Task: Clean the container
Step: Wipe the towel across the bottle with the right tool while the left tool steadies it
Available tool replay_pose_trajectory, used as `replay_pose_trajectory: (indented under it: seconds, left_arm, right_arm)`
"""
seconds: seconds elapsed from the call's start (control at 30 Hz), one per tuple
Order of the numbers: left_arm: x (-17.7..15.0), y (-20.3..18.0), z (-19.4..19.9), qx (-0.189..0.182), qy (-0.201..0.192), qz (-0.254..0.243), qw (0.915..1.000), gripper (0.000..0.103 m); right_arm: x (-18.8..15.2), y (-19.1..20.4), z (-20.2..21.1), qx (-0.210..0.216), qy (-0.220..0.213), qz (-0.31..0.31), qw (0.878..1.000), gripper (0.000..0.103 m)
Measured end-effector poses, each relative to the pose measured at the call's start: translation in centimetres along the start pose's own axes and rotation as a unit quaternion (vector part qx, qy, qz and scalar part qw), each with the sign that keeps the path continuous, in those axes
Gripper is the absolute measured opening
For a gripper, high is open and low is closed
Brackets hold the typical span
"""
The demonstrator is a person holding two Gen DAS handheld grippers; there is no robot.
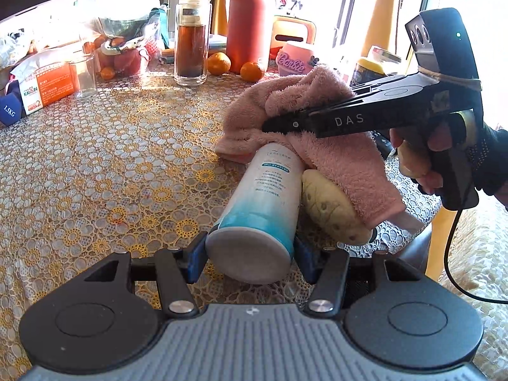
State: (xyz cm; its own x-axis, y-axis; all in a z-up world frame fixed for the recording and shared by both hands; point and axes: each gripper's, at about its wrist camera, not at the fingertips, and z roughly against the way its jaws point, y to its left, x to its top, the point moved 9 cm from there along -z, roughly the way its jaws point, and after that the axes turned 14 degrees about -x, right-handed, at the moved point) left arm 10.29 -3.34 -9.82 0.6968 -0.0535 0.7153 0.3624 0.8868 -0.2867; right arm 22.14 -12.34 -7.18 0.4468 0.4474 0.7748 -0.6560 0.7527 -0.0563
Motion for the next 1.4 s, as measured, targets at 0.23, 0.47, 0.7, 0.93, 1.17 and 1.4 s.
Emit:
replay_pose_trajectory:
  seconds: [0.23, 0.47, 0.7, 0.93, 1.17, 1.4]
  left_arm:
    - [0.2, 0.2, 0.1, -0.020, -0.006, 0.028, 0.9994, 0.056]
    - [0.6, 0.8, 0.3, -0.059, -0.016, 0.087, 0.9943, 0.056]
    - [0.3, 0.3, 0.2, -0.047, -0.010, 0.073, 0.9961, 0.057]
    - [0.2, 0.0, 0.2, -0.039, -0.007, 0.056, 0.9976, 0.057]
    - [0.1, -0.2, 0.2, -0.032, -0.005, 0.041, 0.9986, 0.057]
    - [0.1, -0.3, 0.2, -0.026, -0.006, 0.025, 0.9993, 0.057]
  right_arm:
    - [-0.4, -0.6, 0.0, -0.022, -0.004, -0.010, 1.000, 0.018]
    - [-0.7, -1.1, 0.3, -0.020, -0.011, -0.039, 0.999, 0.018]
    - [-1.2, -1.5, 1.0, -0.026, -0.014, -0.050, 0.998, 0.018]
    - [-2.0, -2.3, 2.0, -0.091, -0.015, -0.015, 0.996, 0.017]
    - [0.2, -1.4, 5.6, -0.060, -0.063, -0.014, 0.996, 0.016]
    - [2.6, 5.1, 9.1, 0.095, -0.099, 0.033, 0.990, 0.017]
